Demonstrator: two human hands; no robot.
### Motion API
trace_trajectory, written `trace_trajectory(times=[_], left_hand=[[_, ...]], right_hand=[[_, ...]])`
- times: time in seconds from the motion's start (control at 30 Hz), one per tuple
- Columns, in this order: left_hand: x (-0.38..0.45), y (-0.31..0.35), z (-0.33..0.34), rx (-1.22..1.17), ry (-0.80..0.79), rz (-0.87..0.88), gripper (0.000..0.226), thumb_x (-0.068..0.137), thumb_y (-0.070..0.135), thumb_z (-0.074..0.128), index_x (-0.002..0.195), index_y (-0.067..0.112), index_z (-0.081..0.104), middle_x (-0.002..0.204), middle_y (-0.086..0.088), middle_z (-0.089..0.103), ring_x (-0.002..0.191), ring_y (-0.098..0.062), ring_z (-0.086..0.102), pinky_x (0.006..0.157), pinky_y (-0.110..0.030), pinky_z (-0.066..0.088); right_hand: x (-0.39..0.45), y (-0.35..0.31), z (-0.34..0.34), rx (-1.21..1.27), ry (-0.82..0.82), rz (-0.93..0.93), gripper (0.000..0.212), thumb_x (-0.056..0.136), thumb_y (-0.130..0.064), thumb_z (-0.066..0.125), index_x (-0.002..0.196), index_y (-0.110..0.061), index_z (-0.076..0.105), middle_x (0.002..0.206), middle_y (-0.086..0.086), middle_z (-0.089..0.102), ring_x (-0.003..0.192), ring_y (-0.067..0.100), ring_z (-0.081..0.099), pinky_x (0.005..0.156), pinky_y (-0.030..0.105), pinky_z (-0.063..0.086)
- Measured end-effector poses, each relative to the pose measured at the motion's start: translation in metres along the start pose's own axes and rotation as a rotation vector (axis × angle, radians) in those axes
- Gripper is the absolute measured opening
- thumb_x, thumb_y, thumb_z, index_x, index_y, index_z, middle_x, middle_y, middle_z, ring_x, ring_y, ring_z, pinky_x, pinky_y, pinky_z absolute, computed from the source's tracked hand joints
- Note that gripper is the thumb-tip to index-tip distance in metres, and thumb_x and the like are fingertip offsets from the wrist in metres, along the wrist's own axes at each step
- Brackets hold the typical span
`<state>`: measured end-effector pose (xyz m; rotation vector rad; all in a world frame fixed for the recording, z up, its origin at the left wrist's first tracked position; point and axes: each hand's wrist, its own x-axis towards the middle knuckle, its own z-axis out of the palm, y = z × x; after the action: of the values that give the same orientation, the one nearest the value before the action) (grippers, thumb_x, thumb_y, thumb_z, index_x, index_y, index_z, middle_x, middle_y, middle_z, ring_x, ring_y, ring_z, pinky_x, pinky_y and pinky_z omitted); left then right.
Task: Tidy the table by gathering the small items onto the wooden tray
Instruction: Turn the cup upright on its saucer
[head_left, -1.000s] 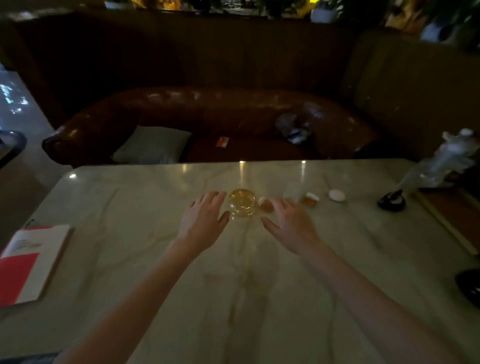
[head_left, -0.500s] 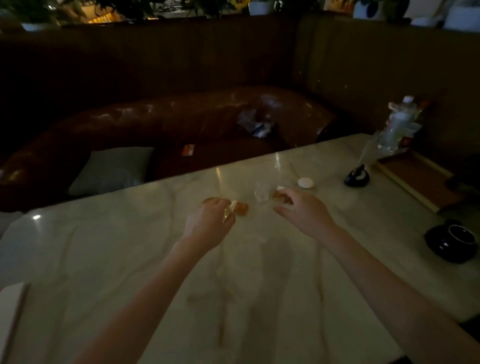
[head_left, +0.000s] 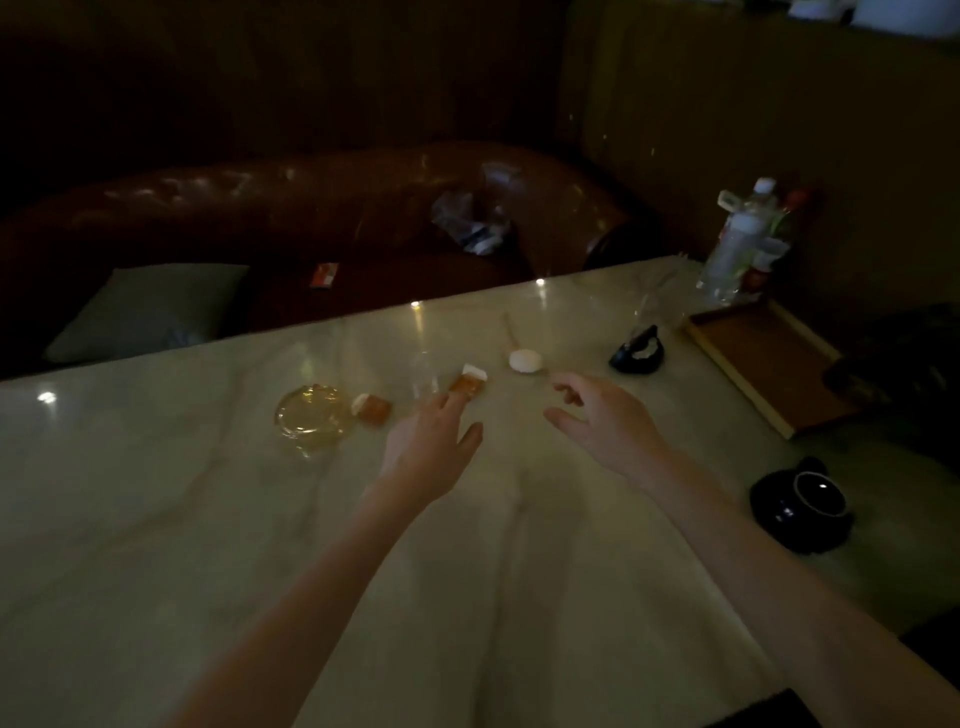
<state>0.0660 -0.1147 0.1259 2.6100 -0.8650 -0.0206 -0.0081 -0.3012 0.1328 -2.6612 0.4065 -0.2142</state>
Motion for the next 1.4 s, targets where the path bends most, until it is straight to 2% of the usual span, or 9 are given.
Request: trace_trajectory(times=[0.13, 0.33, 0.53, 0.7, 0.8, 0.93, 1.03, 1.23, 1.4], left_hand=[[0.017, 0.062, 0.041, -0.016, -0.034, -0.041, 0.046, 0.092, 0.037, 0.042, 0.133, 0.017, 0.037, 0.135, -0.004, 0.044, 0.119, -0.025, 0.046, 0.088, -0.039, 0.043], [0.037, 0.145, 0.105, -0.059, -0.030, -0.036, 0.048, 0.091, 0.037, 0.043, 0.134, 0.016, 0.035, 0.134, -0.004, 0.044, 0.119, -0.024, 0.045, 0.088, -0.037, 0.042], [0.041, 0.199, 0.165, -0.059, -0.104, -0.030, 0.051, 0.091, 0.038, 0.042, 0.137, 0.016, 0.033, 0.140, -0.005, 0.039, 0.124, -0.025, 0.041, 0.099, -0.038, 0.036], [0.037, 0.222, 0.212, -0.023, -0.150, -0.014, 0.054, 0.092, 0.039, 0.041, 0.139, 0.015, 0.030, 0.148, -0.006, 0.031, 0.130, -0.026, 0.035, 0.103, -0.040, 0.030], [0.032, 0.229, 0.238, 0.010, -0.187, -0.014, 0.056, 0.093, 0.042, 0.037, 0.141, 0.015, 0.025, 0.152, -0.005, 0.023, 0.137, -0.024, 0.026, 0.108, -0.039, 0.024], [0.022, 0.229, 0.271, 0.060, -0.264, -0.001, 0.072, 0.084, 0.056, 0.012, 0.144, 0.015, 0.015, 0.155, -0.004, 0.010, 0.142, -0.019, 0.007, 0.114, -0.037, 0.010], [0.020, 0.228, 0.289, 0.066, -0.288, -0.016, 0.066, 0.089, 0.052, 0.018, 0.145, 0.017, 0.008, 0.155, -0.003, 0.003, 0.143, -0.017, -0.001, 0.114, -0.037, 0.001], [0.021, 0.238, 0.306, 0.036, -0.248, -0.047, 0.073, 0.082, 0.054, 0.005, 0.145, 0.017, 0.013, 0.155, -0.002, 0.003, 0.138, -0.009, -0.010, 0.113, -0.037, -0.005], [0.022, 0.240, 0.309, 0.062, -0.226, -0.067, 0.068, 0.084, 0.050, 0.011, 0.145, 0.021, 0.012, 0.155, 0.000, 0.004, 0.136, -0.006, -0.011, 0.113, -0.037, -0.005]], right_hand=[[-0.004, 0.066, -0.027, -0.011, -0.034, 0.026, 0.043, 0.088, -0.041, 0.053, 0.126, -0.021, 0.047, 0.118, -0.001, 0.057, 0.106, 0.016, 0.055, 0.084, 0.029, 0.044], [-0.021, 0.162, -0.061, 0.019, -0.044, 0.040, 0.044, 0.089, -0.035, 0.053, 0.129, -0.019, 0.043, 0.126, 0.001, 0.053, 0.111, 0.016, 0.051, 0.082, 0.022, 0.037], [-0.046, 0.244, -0.078, 0.060, -0.051, 0.098, 0.046, 0.090, -0.034, 0.052, 0.132, -0.017, 0.041, 0.130, 0.002, 0.050, 0.119, 0.016, 0.048, 0.095, 0.029, 0.040], [-0.063, 0.296, -0.074, 0.123, -0.076, 0.204, 0.045, 0.091, -0.032, 0.050, 0.133, -0.019, 0.040, 0.133, 0.004, 0.047, 0.124, 0.019, 0.043, 0.101, 0.034, 0.038], [-0.071, 0.320, -0.071, 0.140, -0.088, 0.225, 0.042, 0.094, -0.030, 0.044, 0.134, -0.020, 0.041, 0.136, 0.005, 0.046, 0.126, 0.019, 0.041, 0.096, 0.028, 0.034], [-0.071, 0.345, -0.071, 0.081, -0.167, 0.215, 0.040, 0.098, -0.024, 0.035, 0.137, -0.022, 0.037, 0.144, 0.000, 0.040, 0.133, 0.015, 0.034, 0.097, 0.022, 0.026], [-0.070, 0.361, -0.069, 0.110, -0.232, 0.205, 0.040, 0.098, -0.019, 0.034, 0.138, -0.020, 0.037, 0.145, 0.001, 0.040, 0.135, 0.013, 0.032, 0.102, 0.021, 0.024], [-0.062, 0.379, -0.064, 0.141, -0.350, 0.189, 0.044, 0.096, -0.007, 0.037, 0.138, -0.018, 0.037, 0.146, 0.004, 0.039, 0.136, 0.017, 0.031, 0.109, 0.028, 0.025], [-0.050, 0.389, -0.061, 0.155, -0.435, 0.226, 0.050, 0.091, 0.001, 0.042, 0.136, -0.021, 0.041, 0.145, 0.003, 0.040, 0.136, 0.019, 0.034, 0.111, 0.035, 0.032]])
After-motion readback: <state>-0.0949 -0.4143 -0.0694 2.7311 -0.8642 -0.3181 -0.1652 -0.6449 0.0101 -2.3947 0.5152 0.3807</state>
